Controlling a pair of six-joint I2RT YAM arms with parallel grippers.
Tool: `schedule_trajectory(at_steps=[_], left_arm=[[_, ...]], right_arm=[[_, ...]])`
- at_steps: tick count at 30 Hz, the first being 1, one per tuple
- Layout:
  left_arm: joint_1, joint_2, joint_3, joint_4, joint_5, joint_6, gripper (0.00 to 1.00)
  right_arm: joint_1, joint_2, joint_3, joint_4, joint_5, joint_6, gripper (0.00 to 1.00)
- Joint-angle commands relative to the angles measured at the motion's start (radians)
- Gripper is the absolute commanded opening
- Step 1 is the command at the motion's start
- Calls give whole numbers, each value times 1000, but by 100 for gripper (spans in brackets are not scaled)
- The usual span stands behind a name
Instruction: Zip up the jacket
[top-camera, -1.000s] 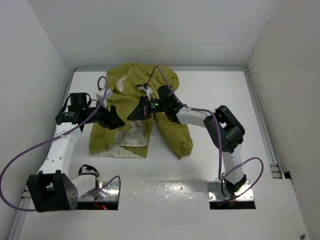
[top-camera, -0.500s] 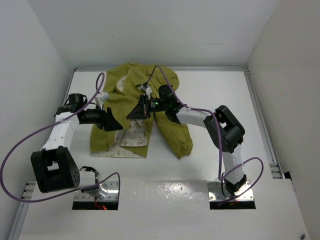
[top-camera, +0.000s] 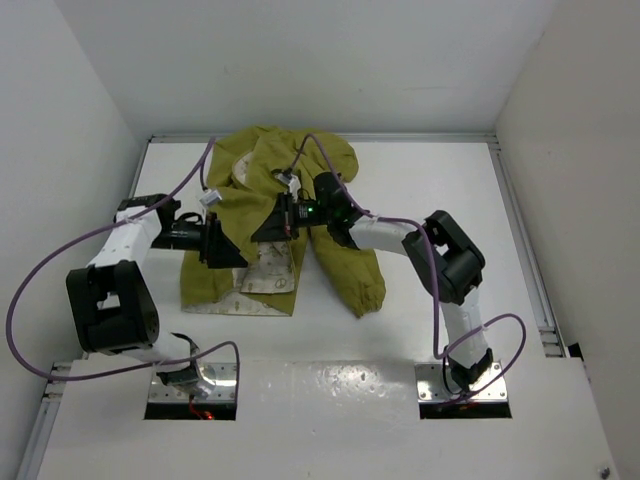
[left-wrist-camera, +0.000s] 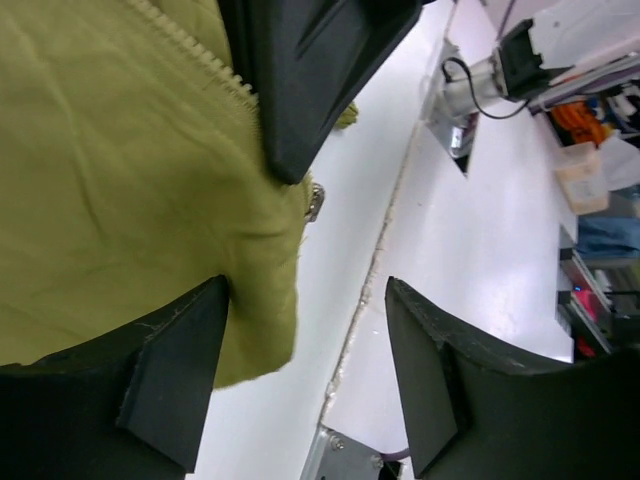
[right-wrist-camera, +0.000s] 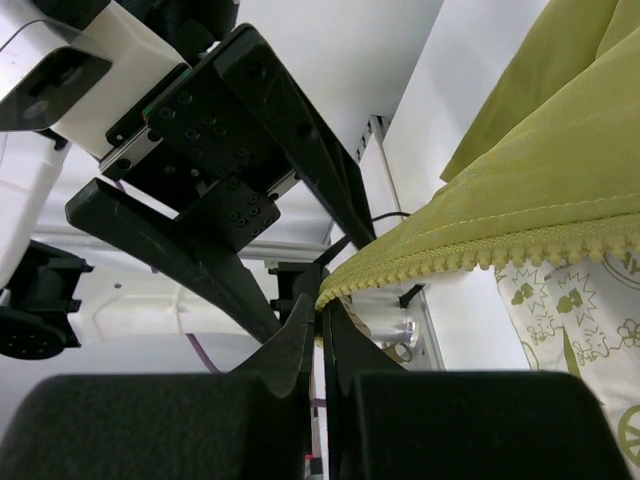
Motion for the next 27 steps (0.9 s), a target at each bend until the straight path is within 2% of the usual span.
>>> schedule_trajectory(at_steps=[1,4,7,8,9,12,14,18,23,27], left_arm=[[2,23,37,-108,84,158,68],[2,2,37,-79,84,158,67],[2,-46,-7,98,41,-31,64],[2,-96,-23,160,19,-164,64],[2,-126,-40,286,-25,-228,63],[-24,-210,-78,412,-91,-364,55],[-33,-221,-89,412,-91,-376,48],[-33,-221,-98,412,-65,-376,44],[-44,-221,-107,412,-44,-376,44],[-53,-221,-116,412,-54,-376,50]], right_arm=[[21,8,60,36,-11,-8,0],[22,14,72,24,-9,-8,0],[28,17,80,17,-6,-12,0],[32,18,78,14,-8,-12,0],[32,17,78,16,-8,-12,0],[36,15,72,14,-8,-9,0],[38,14,74,11,-8,-14,0],[38,12,71,7,-8,-14,0],[38,12,75,7,-11,-17,0],[38,6,78,16,-14,-11,0]])
